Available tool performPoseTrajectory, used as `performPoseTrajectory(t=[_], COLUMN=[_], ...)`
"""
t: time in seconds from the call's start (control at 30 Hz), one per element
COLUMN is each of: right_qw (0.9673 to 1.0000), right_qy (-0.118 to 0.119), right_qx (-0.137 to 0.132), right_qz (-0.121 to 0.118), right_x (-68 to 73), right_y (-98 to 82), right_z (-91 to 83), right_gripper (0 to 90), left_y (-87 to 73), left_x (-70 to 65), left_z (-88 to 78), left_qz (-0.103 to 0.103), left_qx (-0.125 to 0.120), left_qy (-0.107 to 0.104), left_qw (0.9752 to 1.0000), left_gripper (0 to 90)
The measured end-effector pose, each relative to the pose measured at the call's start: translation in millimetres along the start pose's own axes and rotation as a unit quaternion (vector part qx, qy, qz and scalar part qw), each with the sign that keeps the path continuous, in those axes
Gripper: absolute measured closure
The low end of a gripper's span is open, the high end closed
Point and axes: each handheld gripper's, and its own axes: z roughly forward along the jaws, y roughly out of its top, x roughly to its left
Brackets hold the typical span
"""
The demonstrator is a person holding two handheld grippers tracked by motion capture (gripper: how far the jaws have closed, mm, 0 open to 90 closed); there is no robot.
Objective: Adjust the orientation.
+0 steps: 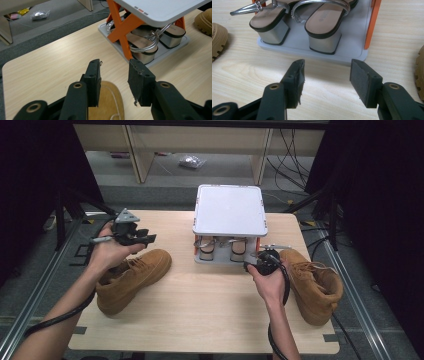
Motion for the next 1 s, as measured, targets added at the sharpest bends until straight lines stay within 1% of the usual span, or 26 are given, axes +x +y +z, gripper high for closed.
performPoseTrajectory(t=[0.03,0.1,0.13,0.17,0.2,0.23,0.27,0.3,0.37,0.4,0.43,0.47,0.5,0.53,0.57,0.6,0.63,0.67,0.73,0.77,0.8,0.83,0.9,0.93,0.97,1.0], right_qw=[1.0,0.9999,0.9998,1.0,1.0,0.9999,0.9999,0.9999,0.9999,0.9999,0.9999,0.9999,1.0,1.0,0.9999,0.9998,0.9999,0.9999,0.9999,0.9999,0.9999,0.9999,0.9999,0.9998,0.9998,0.9998], right_qy=[0.001,0.0,-0.002,0.0,0.0,-0.004,-0.004,-0.006,-0.006,-0.006,-0.006,-0.006,-0.001,-0.001,0.002,0.0,-0.002,-0.004,-0.002,-0.004,-0.004,0.002,0.003,-0.002,-0.001,-0.001], right_qx=[-0.008,-0.006,-0.007,0.003,0.003,0.001,0.001,0.001,0.0,0.0,0.008,0.008,0.005,0.006,0.011,0.006,0.006,0.006,0.01,0.008,0.008,0.014,0.013,0.008,0.015,0.015], right_qz=[-0.004,-0.01,-0.019,-0.005,-0.005,-0.013,-0.013,-0.009,-0.013,-0.013,-0.006,-0.006,-0.008,-0.006,-0.007,-0.018,-0.011,-0.008,-0.002,-0.014,-0.014,-0.006,-0.005,-0.02,-0.01,-0.01], right_x=[-0.4,-1.1,-2.3,-0.8,-0.8,-2.1,-2.1,-2.2,-1.2,-1.2,2.0,2.0,2.4,2.8,3.3,2.4,4.1,4.8,5.6,4.5,4.5,6.1,6.8,5.3,7.0,7.0], right_y=[-0.8,-1.2,-2.2,-2.7,-2.7,-3.6,-3.6,-3.1,-3.8,-3.8,-4.8,-4.8,-5.3,-4.8,-5.1,-5.8,-6.1,-5.9,-5.1,-6.2,-6.2,-5.9,-6.1,-6.4,-6.1,-6.1], right_z=[0.9,1.1,1.7,-0.3,-0.3,0.2,0.2,1.3,2.7,2.7,1.7,1.7,2.7,2.8,2.2,3.3,3.1,3.1,2.6,3.8,3.8,3.4,3.8,4.6,3.9,3.9], right_gripper=[46.1,46.1,45.9,45.9,45.9,45.8,45.8,45.7,45.6,45.6,45.5,45.5,45.5,45.5,45.4,45.4,45.4,45.3,45.2,45.1,45.1,45.1,45.1,45.0,45.0,45.0], left_y=[-7.5,-11.2,-15.2,-22.9,-22.9,-26.8,-30.3,-36.8,-39.9,-43.0,-46.2,-48.8,-51.8,-54.8,-58.0,-61.7,-65.4,-69.4,-76.9,-80.7,-85.0,-88.3,-94.5,-96.4,-98.4,-99.7], left_x=[4.8,7.8,10.2,15.4,15.4,17.9,20.0,24.4,25.9,28.5,29.8,31.3,32.3,35.0,36.8,39.2,40.6,44.4,49.4,52.2,54.2,56.0,58.4,59.0,59.3,59.5], left_z=[-7.3,-10.9,-13.8,-20.1,-20.1,-22.7,-25.4,-31.5,-34.2,-37.2,-38.8,-41.5,-42.9,-45.6,-47.5,-49.2,-49.9,-51.1,-52.7,-53.3,-52.1,-51.7,-49.6,-48.6,-47.1,-45.4], left_qz=[-0.002,0.0,-0.002,-0.006,-0.006,-0.012,-0.019,-0.021,-0.024,-0.02,-0.024,-0.024,-0.031,-0.026,-0.027,-0.028,-0.035,-0.032,-0.04,-0.04,-0.047,-0.054,-0.059,-0.061,-0.063,-0.065], left_qx=[-0.002,0.002,0.003,0.008,0.008,0.006,0.005,0.011,0.014,0.02,0.017,0.023,0.019,0.026,0.03,0.035,0.036,0.042,0.053,0.062,0.061,0.068,0.074,0.08,0.08,0.083], left_qy=[0.004,0.004,0.006,0.009,0.009,0.01,0.012,0.022,0.023,0.024,0.026,0.029,0.032,0.034,0.038,0.04,0.046,0.045,0.055,0.059,0.059,0.058,0.056,0.053,0.051,0.05], left_qw=[1.0,1.0,1.0,0.9999,0.9999,0.9999,0.9997,0.9995,0.9994,0.9993,0.9992,0.999,0.9988,0.9987,0.9984,0.9982,0.9977,0.9975,0.9963,0.9956,0.9953,0.9946,0.994,0.9936,0.9935,0.9932], left_gripper=[60.4,59.6,59.6,59.2,59.1,59.1,59.1,58.9,58.6,58.6,58.1,58.1,58.1,58.0,57.8,57.6,57.4,56.9,56.7,56.2,56.2,56.0,56.0,55.9,56.0,56.0])
